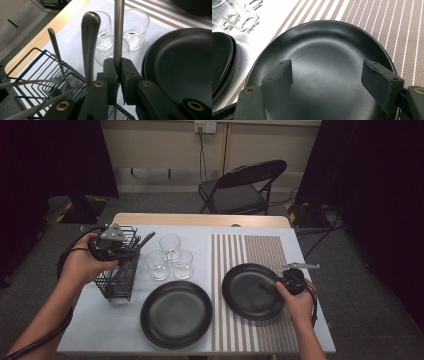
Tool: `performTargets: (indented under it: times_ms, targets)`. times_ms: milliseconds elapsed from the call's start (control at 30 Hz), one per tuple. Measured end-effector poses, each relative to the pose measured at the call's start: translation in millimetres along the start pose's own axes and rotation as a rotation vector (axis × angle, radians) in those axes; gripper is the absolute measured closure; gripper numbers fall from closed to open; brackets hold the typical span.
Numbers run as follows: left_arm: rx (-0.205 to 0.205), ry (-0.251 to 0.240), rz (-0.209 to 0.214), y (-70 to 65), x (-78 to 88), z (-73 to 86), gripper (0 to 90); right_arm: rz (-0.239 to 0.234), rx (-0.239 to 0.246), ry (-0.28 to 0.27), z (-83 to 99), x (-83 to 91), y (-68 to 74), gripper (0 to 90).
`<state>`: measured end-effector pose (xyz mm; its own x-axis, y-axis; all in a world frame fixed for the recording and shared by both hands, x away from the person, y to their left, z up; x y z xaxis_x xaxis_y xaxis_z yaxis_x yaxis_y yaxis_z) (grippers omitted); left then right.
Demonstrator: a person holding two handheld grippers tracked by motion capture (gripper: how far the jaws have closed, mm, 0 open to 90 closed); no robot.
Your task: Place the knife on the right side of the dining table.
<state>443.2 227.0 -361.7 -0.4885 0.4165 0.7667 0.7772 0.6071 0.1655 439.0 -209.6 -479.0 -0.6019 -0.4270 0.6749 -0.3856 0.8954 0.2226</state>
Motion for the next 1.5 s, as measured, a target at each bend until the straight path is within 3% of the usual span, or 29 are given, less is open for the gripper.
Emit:
performTargets:
  times_ms: [600,767,933,1500]
  targets:
    - [-0.02,-0.01,0.006,-1.7,0.1,-10.5,83.3,-0.003,-0.003,-0.001,0.3,-0.3,-0.3,24.3]
    - [-0.007,-0.028,0.006,-3.5,-0.9,-15.3,83.3,-0.004,-0.004,-0.001,0.1,0.0,0.2,24.3]
    - [-0.025,-0.028,0.011,-3.9,1.3,-20.3,83.3,-0.005,-0.003,-0.003,-0.3,0.2,0.6,24.3]
    - [-0.039,-0.049,0.035,-15.8,5.4,-36.8,83.3,-0.009,-0.002,-0.008,-1.8,2.3,1.9,24.3]
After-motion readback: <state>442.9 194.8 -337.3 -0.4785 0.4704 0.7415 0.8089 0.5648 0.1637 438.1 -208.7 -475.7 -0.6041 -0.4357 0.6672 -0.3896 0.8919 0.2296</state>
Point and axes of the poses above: each handheld gripper's, and its own axes: x roughly backward along the jaws, z roughly out of its underside, y roughly to its left, the point moved 9 cm from there along -x, roughly forward along the jaws, and after that the axes turned 2 degrees about z, right-handed, at the moved point
